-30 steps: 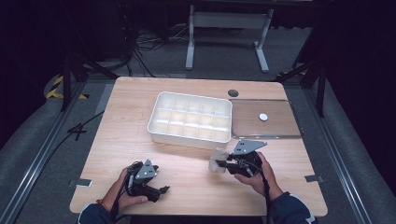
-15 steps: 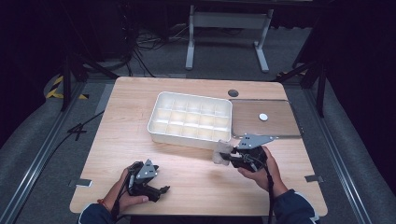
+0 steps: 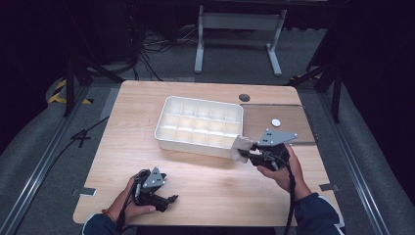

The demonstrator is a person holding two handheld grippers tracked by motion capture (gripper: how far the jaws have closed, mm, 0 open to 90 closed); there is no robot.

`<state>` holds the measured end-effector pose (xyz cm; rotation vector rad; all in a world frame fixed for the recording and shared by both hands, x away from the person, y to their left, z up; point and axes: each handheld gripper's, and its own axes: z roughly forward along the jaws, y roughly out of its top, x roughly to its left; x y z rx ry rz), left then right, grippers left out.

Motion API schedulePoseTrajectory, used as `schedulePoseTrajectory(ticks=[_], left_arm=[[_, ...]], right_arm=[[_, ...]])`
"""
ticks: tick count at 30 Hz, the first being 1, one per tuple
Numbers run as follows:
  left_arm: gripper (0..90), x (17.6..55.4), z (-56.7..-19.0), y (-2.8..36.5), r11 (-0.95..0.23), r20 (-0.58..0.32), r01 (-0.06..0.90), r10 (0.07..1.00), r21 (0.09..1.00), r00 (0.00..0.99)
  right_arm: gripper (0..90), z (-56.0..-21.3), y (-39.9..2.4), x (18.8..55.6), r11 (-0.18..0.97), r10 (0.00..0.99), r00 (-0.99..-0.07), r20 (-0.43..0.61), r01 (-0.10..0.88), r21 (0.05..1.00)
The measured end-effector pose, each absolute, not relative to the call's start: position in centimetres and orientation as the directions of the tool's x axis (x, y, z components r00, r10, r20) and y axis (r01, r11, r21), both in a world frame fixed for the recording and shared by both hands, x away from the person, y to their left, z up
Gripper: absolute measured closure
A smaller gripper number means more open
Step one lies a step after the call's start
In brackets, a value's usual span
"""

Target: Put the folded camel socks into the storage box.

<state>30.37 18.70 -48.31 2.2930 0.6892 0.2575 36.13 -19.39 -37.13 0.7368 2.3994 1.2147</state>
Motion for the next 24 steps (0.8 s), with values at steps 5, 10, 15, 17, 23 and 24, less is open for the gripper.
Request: schedulePoseTrajectory(ticks=[5, 10, 15, 17, 23, 24], left_arm=[[14.4, 30.3, -48.3, 18.7, -0.599, -0.014, 0.407, 0.551, 0.689, 0.835], [14.3, 30.3, -48.3, 18.6, -0.597, -0.015, 0.409, 0.553, 0.69, 0.833], [14.3, 30.3, -48.3, 18.6, -0.598, -0.014, 0.408, 0.553, 0.69, 0.833], [14.3, 30.3, -48.3, 18.6, -0.598, -0.014, 0.408, 0.553, 0.69, 0.833], [14.3, 30.3, -48.3, 18.6, -0.598, -0.014, 0.408, 0.553, 0.69, 0.833], [14.3, 30.3, -48.3, 18.6, -0.598, -0.014, 0.408, 0.553, 0.69, 0.833]], right_arm=[[70.4, -36.4, -19.7, 37.1, 0.503, 0.605, -0.79, -0.093, 0.29, 0.814], [70.4, -35.7, -19.5, 37.9, 0.5, 0.615, -0.781, -0.111, 0.277, 0.82], [70.4, -35.6, -19.1, 38.9, 0.508, 0.615, -0.78, -0.113, 0.282, 0.814], [70.4, -35.7, -19.0, 39.2, 0.516, 0.619, -0.775, -0.122, 0.285, 0.807], [70.2, -36.3, -18.4, 40.2, 0.538, 0.624, -0.771, -0.132, 0.301, 0.787], [70.1, -36.4, -18.3, 40.3, 0.544, 0.625, -0.768, -0.136, 0.304, 0.782]])
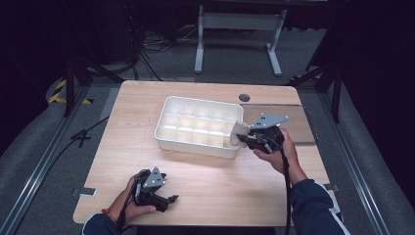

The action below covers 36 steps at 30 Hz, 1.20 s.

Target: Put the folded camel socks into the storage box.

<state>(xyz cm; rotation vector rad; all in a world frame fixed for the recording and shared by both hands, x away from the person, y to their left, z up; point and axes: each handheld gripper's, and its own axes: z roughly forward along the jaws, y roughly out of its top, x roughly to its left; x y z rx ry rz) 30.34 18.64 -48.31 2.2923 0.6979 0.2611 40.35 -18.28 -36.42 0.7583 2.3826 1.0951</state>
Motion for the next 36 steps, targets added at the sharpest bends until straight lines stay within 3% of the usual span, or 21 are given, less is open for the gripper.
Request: schedulePoseTrajectory(ticks=[14, 24, 30, 33, 36], left_arm=[[14.3, 30.4, -48.3, 18.7, -0.6, -0.014, 0.407, 0.549, 0.689, 0.835], [14.3, 30.4, -48.3, 18.6, -0.599, -0.016, 0.407, 0.55, 0.69, 0.835], [14.3, 30.4, -48.3, 18.6, -0.598, -0.015, 0.406, 0.55, 0.69, 0.835], [14.2, 30.3, -48.3, 18.6, -0.599, -0.017, 0.409, 0.55, 0.688, 0.835], [14.2, 30.3, -48.3, 18.6, -0.599, -0.018, 0.409, 0.55, 0.688, 0.835]], right_arm=[[69.8, -38.6, -16.2, 42.8, 0.599, 0.635, -0.755, -0.163, 0.349, 0.72], [67.9, -40.6, -14.5, 43.6, 0.69, 0.596, -0.782, -0.182, 0.383, 0.614], [64.0, -41.1, -14.5, 43.9, 0.692, 0.598, -0.789, -0.142, 0.418, 0.589], [54.0, -40.9, -14.6, 44.1, 0.673, 0.6, -0.794, -0.1, 0.433, 0.599], [50.7, -40.5, -14.7, 44.1, 0.662, 0.614, -0.782, -0.103, 0.44, 0.606]])
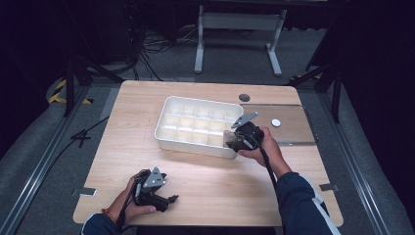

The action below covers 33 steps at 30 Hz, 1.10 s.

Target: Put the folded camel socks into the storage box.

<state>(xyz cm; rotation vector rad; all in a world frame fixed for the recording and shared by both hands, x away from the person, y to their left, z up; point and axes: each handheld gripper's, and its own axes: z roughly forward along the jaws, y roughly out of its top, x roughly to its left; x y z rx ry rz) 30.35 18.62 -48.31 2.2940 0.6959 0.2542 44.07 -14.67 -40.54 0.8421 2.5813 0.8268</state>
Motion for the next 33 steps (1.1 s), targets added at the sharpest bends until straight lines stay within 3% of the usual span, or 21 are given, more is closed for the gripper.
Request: schedulePoseTrajectory(ticks=[3, 8, 13, 16, 22, 33], left_arm=[[14.2, 30.3, -48.3, 18.6, -0.599, -0.017, 0.409, 0.55, 0.688, 0.835], [14.2, 30.3, -48.3, 18.6, -0.596, -0.02, 0.411, 0.551, 0.69, 0.834], [14.2, 30.4, -48.3, 18.6, -0.6, -0.017, 0.408, 0.549, 0.688, 0.835], [14.2, 30.3, -48.3, 18.6, -0.599, -0.018, 0.409, 0.549, 0.688, 0.835], [14.2, 30.3, -48.3, 18.6, -0.599, -0.018, 0.409, 0.55, 0.689, 0.835], [14.3, 30.3, -48.3, 18.6, -0.595, -0.021, 0.411, 0.552, 0.691, 0.834]], right_arm=[[49.6, -40.0, -15.0, 44.1, 0.64, 0.622, -0.778, -0.087, 0.44, 0.63], [59.0, -39.5, -15.1, 44.0, 0.619, 0.628, -0.774, -0.085, 0.431, 0.657], [62.1, -40.1, -14.3, 44.3, 0.677, 0.61, -0.781, -0.138, 0.422, 0.602], [70.5, -40.5, -13.9, 44.5, 0.707, 0.591, -0.795, -0.139, 0.426, 0.564], [75.8, -40.9, -13.6, 45.1, 0.723, 0.581, -0.804, -0.127, 0.438, 0.533], [77.3, -41.6, -12.0, 45.8, 0.792, 0.532, -0.841, -0.094, 0.456, 0.406]])
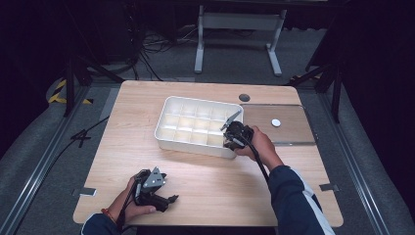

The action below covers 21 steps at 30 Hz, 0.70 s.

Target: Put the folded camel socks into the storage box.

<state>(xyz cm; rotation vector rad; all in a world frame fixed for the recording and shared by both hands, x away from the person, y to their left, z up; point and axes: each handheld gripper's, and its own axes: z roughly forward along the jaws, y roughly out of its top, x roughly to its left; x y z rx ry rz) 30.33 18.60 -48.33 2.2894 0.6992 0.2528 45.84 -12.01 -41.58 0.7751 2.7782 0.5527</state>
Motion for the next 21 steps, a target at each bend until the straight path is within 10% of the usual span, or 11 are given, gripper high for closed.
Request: schedulePoseTrajectory(ticks=[21], left_arm=[[14.2, 30.33, -48.34, 18.51, -0.594, -0.021, 0.409, 0.55, 0.693, 0.835]], right_arm=[[77.1, -42.24, -12.98, 46.61, 0.757, 0.549, -0.836, -0.007, 0.494, 0.429]])
